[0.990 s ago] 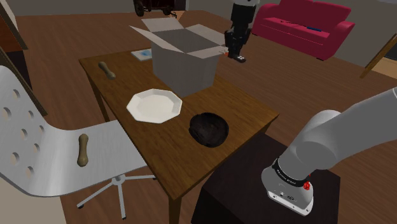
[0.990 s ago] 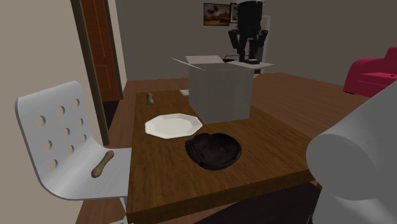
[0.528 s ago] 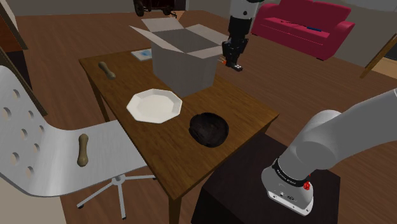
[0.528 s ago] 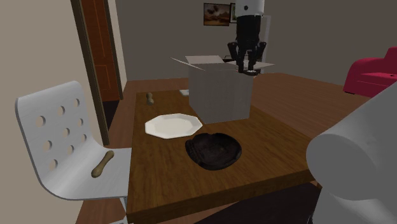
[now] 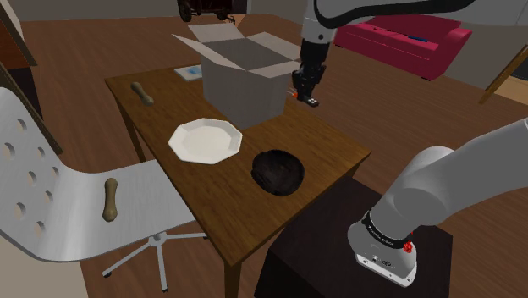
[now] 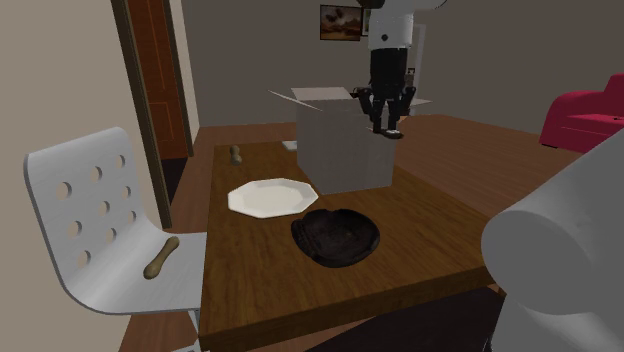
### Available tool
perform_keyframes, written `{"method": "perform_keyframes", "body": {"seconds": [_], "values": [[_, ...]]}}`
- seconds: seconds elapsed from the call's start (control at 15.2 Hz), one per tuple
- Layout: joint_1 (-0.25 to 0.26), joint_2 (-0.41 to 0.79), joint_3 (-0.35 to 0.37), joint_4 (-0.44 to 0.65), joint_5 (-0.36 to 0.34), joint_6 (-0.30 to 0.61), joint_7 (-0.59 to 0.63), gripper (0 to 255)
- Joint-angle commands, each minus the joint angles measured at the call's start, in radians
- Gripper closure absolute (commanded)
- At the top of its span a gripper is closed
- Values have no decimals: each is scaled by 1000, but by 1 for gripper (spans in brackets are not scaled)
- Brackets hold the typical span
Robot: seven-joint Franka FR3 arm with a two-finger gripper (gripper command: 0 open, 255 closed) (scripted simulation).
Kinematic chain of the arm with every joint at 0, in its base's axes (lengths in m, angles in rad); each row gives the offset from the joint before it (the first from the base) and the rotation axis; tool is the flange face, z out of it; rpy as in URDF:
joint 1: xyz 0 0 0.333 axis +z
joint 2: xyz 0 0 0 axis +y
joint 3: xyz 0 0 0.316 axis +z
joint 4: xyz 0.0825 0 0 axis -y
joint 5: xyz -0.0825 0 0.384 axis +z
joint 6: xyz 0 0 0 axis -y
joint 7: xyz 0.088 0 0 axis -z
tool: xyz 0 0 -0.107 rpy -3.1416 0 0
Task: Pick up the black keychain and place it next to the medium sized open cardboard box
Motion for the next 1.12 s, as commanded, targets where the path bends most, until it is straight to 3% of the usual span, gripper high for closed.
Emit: {"method": "perform_keyframes", "body": {"seconds": [0.0, 1.06], "values": [[0, -1, -1, -25, 0, 25, 0, 255], [-1, 44, -3, -205, -2, 249, 1, 255]]}}
